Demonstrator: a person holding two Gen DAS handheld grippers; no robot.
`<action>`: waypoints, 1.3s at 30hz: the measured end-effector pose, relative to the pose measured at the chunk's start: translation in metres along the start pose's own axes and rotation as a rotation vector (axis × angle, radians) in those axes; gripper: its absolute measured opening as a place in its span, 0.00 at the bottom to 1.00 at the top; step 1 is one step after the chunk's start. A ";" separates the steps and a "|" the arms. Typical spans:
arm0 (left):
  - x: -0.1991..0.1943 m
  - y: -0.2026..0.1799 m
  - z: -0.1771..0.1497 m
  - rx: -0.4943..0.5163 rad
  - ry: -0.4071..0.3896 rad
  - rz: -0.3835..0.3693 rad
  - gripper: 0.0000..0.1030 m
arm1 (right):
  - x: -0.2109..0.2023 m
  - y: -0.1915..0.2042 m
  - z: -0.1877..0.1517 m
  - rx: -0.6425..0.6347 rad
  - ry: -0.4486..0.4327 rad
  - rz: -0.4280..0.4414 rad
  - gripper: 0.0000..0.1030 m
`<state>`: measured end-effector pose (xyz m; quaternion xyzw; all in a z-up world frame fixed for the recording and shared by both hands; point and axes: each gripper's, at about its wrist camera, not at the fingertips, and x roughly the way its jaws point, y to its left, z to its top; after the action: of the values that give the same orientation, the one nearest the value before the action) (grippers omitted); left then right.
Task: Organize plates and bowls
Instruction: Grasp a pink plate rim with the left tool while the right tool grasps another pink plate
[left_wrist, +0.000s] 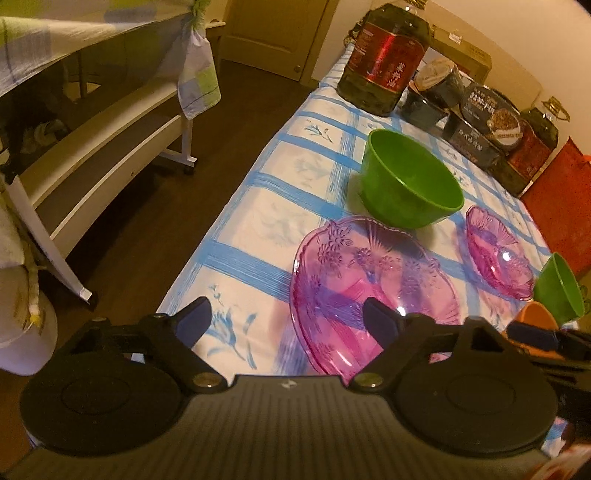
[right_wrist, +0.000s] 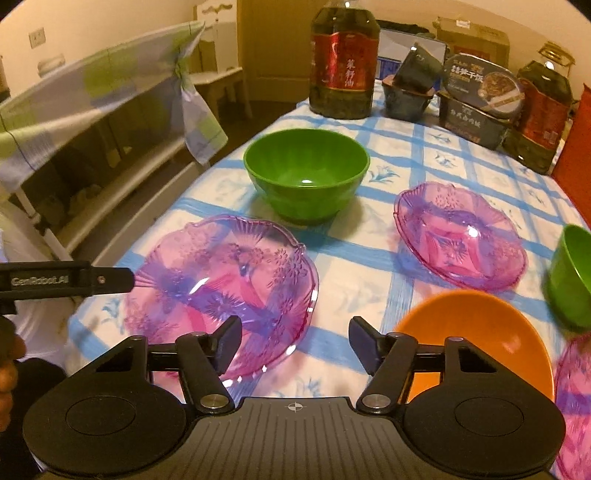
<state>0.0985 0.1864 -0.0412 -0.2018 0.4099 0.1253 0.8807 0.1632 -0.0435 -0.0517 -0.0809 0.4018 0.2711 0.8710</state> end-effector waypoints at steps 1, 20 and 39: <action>0.004 0.001 0.001 0.008 0.004 -0.001 0.77 | 0.006 0.000 0.002 -0.008 0.005 -0.011 0.61; 0.024 -0.009 -0.004 0.098 0.030 -0.050 0.13 | 0.054 -0.006 0.009 -0.022 0.073 -0.061 0.16; -0.041 -0.057 0.028 0.194 -0.073 -0.051 0.12 | -0.026 -0.027 0.034 0.097 -0.069 -0.028 0.10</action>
<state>0.1131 0.1466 0.0216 -0.1212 0.3825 0.0697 0.9133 0.1865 -0.0649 -0.0123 -0.0347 0.3831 0.2418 0.8908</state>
